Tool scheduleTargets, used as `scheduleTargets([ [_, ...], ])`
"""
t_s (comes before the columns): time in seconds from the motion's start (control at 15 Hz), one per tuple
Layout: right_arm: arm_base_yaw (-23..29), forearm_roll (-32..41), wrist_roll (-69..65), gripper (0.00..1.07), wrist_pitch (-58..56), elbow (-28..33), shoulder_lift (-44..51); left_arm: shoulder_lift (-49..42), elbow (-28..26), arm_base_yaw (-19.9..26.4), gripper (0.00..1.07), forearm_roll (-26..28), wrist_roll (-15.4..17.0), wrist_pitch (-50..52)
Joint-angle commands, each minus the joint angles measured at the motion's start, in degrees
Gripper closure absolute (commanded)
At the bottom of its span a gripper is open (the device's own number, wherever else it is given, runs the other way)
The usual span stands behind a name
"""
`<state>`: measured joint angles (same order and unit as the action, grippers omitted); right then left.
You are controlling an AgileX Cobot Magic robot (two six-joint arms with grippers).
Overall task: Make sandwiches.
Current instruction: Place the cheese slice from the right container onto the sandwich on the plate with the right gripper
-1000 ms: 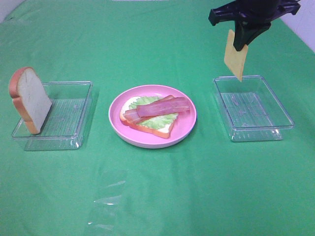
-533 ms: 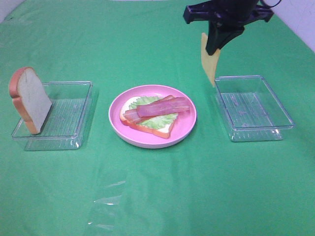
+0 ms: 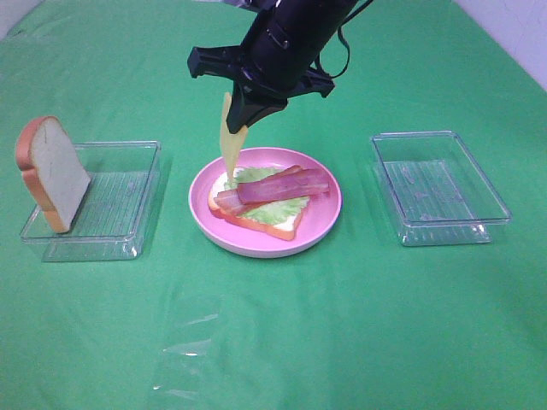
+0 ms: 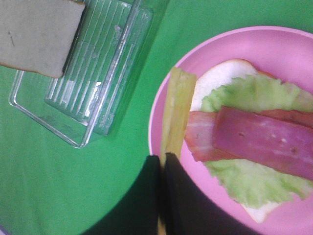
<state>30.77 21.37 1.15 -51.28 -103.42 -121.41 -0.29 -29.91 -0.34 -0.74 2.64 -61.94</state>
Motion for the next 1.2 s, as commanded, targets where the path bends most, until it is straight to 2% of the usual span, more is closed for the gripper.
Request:
scheduleTargets([
  [0.07, 0.00, 3.50, 3.21, 1.07, 0.74, -0.11, -2.35, -0.17, 0.23, 0.17, 0.07, 0.23, 0.06, 0.29],
  [0.2, 0.00, 2.92, 3.90, 1.07, 0.63, -0.11, -4.35, -0.17, 0.23, 0.17, 0.07, 0.23, 0.06, 0.29],
  [0.33, 0.00, -0.86, 3.38, 1.07, 0.80, -0.11, -5.39, -0.17, 0.23, 0.17, 0.07, 0.23, 0.06, 0.29],
  [0.53, 0.00, -11.00, -2.52, 1.07, 0.06, -0.11, -6.70, -0.17, 0.23, 0.17, 0.07, 0.23, 0.06, 0.29],
  [0.67, 0.00, -15.24, -4.24, 1.07, -0.92, -0.11, -7.28, -0.17, 0.23, 0.17, 0.07, 0.23, 0.06, 0.29],
  [1.07, 0.00, -16.33, -4.24, 1.06, -2.69, -0.11, -7.28, -0.17, 0.23, 0.17, 0.07, 0.23, 0.06, 0.29],
  [1.13, 0.00, -16.27, -4.24, 1.02, -2.69, -0.11, -7.28, -0.17, 0.23, 0.17, 0.07, 0.23, 0.06, 0.29],
  [1.2, 0.00, -16.27, -4.24, 0.83, -2.69, -0.11, -7.28, -0.17, 0.23, 0.17, 0.07, 0.23, 0.06, 0.29],
])
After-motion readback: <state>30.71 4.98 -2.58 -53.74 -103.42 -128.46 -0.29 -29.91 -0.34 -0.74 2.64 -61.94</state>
